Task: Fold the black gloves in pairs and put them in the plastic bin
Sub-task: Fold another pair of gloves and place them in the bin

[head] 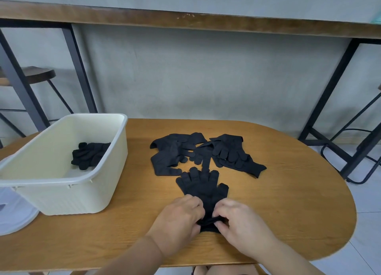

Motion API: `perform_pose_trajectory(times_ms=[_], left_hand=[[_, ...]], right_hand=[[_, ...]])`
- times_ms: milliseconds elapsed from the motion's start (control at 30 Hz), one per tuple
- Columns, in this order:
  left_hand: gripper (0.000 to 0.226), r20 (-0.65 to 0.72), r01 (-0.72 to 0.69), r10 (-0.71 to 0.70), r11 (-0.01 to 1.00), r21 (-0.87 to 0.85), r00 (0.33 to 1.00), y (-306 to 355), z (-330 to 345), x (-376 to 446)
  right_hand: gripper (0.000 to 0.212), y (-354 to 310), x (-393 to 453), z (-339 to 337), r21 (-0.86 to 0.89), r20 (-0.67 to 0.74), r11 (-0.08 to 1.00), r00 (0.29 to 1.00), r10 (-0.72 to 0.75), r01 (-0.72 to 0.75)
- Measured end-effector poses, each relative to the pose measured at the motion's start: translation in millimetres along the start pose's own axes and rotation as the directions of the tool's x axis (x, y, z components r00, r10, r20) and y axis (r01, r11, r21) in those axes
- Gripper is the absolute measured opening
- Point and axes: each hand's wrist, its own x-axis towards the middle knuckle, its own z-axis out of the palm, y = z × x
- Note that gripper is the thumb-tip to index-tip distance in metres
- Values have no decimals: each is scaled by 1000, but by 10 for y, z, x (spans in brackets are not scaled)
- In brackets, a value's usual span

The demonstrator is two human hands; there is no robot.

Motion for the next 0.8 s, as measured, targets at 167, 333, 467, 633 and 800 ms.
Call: perform_pose_trajectory(times_ms=[167,333,467,633,800], left_hand=[[12,-23,-6,5,999,-39,1000,5,37,-23],[20,-46,17,-23,993,-114,999,28,-2,-71],[13,-61,230,-252,943,-240,966,-86,-48,-117],[22,-94,494,-536,822,-282,839,-311,-143,-79],[15,-58,503,-543,808,-306,838,-371,-137,155]], right_hand=[[23,-5,1,6,-8,8,1000,1000,-4,4],[25,0,0,-5,9,28,1000,1000,15,-15],[30,35,-32,-35,35,49,999,999,21,-23],[36,45,-71,-38,24,28,1000,999,15,-16],[32,-18,-59,-25,-18,36,999,998,-44,45]])
